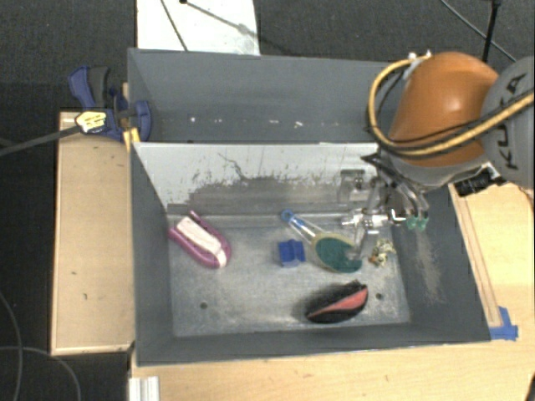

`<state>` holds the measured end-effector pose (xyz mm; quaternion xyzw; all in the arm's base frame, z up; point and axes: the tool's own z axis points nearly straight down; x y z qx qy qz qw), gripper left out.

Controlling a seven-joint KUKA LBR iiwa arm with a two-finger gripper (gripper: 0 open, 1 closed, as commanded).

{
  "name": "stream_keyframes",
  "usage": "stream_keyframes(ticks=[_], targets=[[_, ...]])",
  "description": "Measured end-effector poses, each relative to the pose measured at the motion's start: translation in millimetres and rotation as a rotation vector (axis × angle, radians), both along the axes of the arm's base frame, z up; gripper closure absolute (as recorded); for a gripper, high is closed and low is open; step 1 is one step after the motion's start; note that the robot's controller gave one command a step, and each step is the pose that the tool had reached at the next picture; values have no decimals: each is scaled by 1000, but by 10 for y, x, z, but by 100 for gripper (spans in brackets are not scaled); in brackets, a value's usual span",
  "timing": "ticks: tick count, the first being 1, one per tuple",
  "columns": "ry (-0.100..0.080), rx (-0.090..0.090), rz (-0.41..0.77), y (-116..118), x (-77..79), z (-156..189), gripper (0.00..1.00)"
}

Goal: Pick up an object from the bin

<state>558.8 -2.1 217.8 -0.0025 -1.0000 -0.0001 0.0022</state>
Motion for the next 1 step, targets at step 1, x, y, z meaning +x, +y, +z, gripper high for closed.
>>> stream_keyframes(ticks=[1], targets=[[-3, 0, -53, -359, -55, -1230, 0]])
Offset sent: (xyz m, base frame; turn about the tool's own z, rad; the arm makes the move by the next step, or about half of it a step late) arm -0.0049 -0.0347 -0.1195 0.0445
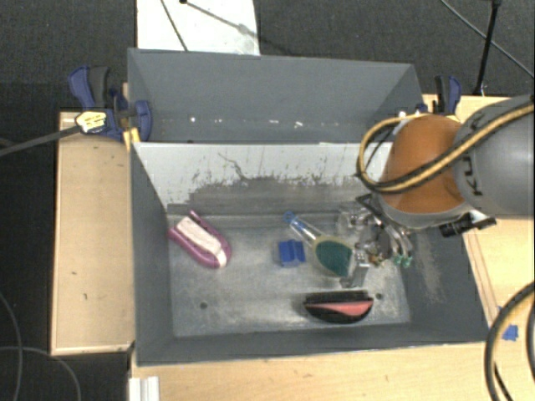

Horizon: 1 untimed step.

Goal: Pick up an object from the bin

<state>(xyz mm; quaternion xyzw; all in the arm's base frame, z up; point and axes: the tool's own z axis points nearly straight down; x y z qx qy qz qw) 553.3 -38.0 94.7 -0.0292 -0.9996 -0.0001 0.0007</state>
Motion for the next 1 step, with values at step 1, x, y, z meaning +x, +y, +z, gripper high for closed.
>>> stream_keyframes(ticks=[1], targets=[[-6, 1, -33, 19, 222, -256, 0]])
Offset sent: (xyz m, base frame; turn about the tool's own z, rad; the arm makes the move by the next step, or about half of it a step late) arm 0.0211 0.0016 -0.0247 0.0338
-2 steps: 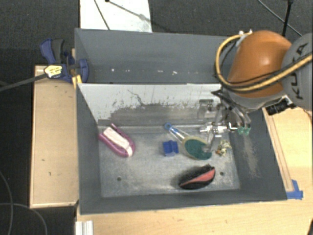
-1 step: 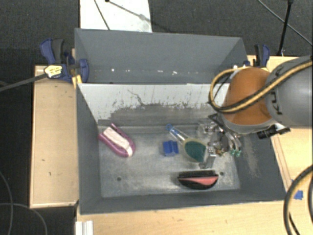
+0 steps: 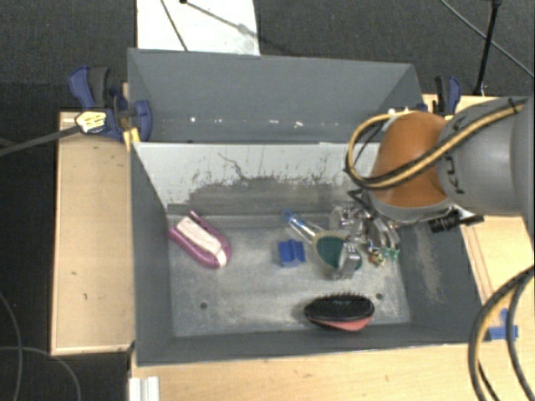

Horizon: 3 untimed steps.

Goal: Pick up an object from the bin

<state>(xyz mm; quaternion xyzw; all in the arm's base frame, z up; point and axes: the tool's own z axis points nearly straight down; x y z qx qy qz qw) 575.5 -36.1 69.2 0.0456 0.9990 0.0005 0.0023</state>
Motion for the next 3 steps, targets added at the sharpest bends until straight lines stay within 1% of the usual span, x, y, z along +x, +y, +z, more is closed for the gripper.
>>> stream_keyframes(ticks=[1, 2, 3], targets=[[0, -1, 1, -2, -3, 11, 100], [-7, -1, 25, 135, 116, 1299, 100], [-6, 0, -78, 228, 80, 1955, 100]])
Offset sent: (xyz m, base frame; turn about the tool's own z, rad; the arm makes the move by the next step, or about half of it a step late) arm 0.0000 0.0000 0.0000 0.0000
